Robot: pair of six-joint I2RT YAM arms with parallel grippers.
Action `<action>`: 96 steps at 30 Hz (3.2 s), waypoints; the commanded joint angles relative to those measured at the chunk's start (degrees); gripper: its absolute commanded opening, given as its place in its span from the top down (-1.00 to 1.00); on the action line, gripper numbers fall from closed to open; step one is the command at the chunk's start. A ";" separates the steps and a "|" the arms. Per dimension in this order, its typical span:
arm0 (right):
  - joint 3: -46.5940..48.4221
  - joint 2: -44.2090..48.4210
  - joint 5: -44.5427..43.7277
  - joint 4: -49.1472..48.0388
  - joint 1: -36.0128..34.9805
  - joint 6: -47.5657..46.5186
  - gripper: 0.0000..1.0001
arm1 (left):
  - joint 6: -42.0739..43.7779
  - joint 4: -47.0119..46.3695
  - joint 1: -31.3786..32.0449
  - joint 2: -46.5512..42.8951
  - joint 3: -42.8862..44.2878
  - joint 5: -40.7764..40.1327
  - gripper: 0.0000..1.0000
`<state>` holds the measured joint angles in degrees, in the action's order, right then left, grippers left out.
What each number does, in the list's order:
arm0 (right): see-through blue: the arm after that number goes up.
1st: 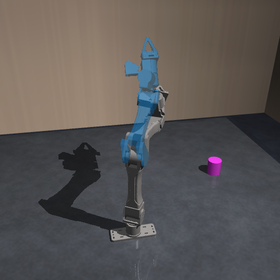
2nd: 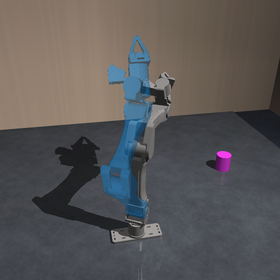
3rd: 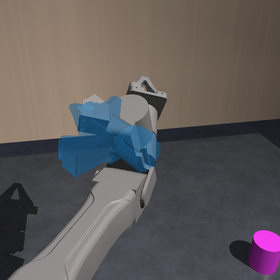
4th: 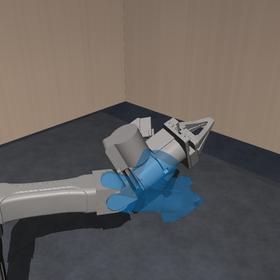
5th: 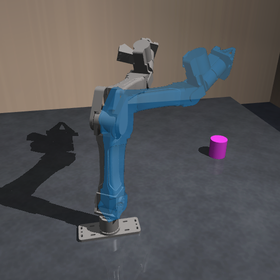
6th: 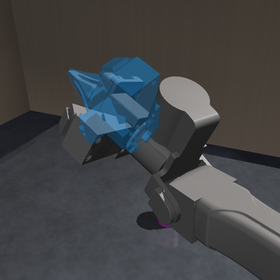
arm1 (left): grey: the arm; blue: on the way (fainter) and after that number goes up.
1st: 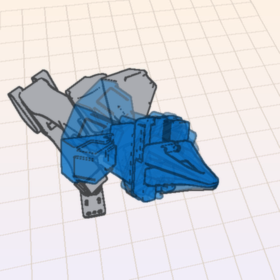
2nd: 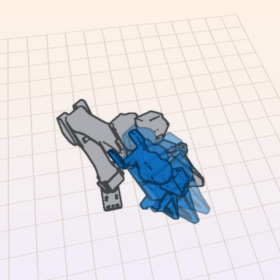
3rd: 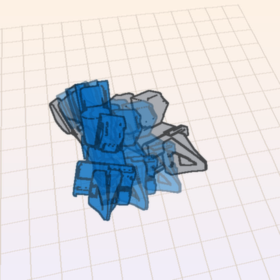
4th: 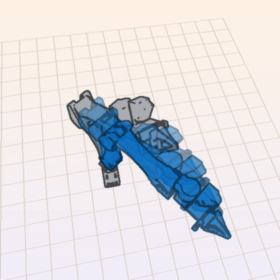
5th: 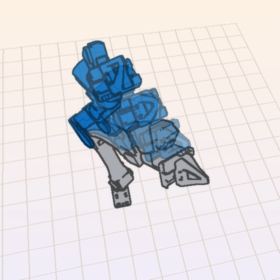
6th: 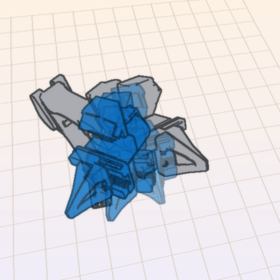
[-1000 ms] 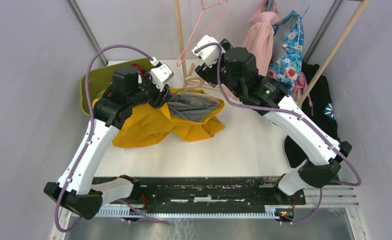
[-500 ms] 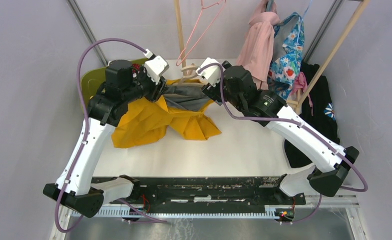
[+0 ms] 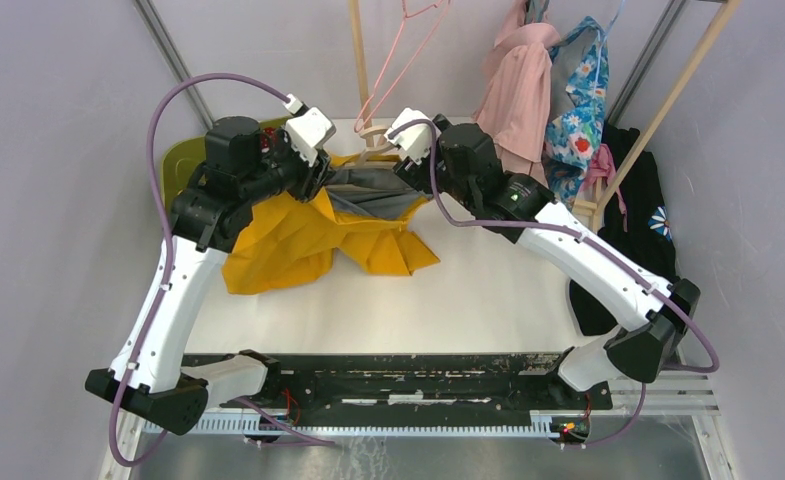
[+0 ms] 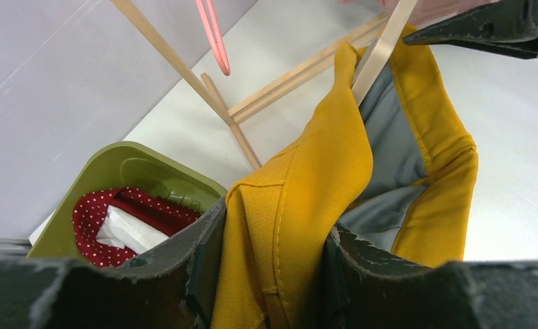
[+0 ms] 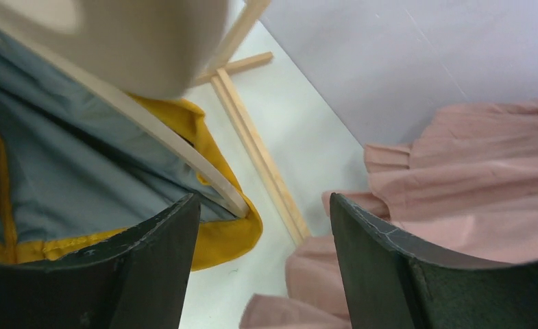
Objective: Remove the skirt from the hanger
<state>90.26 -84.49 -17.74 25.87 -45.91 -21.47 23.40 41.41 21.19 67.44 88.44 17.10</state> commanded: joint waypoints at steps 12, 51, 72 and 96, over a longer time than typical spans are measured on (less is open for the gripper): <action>-14.22 8.17 23.74 -9.50 0.36 -9.94 -0.54 | -0.82 -4.24 -0.18 -2.89 4.48 2.67 0.94; -0.28 0.83 53.65 1.79 12.45 -13.92 0.25 | -0.81 -3.44 -0.15 -1.06 5.57 4.73 0.94; 2.35 -3.49 54.24 -1.81 12.82 -12.50 0.20 | -0.83 -3.48 -0.14 -0.73 5.01 5.41 0.94; 0.56 -6.42 54.19 -5.09 12.86 -9.54 -0.01 | -0.64 -3.36 -0.10 -0.46 5.09 5.31 0.94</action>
<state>90.19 -89.65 36.42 23.62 -33.21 -31.70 23.40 44.45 20.97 67.90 90.39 20.62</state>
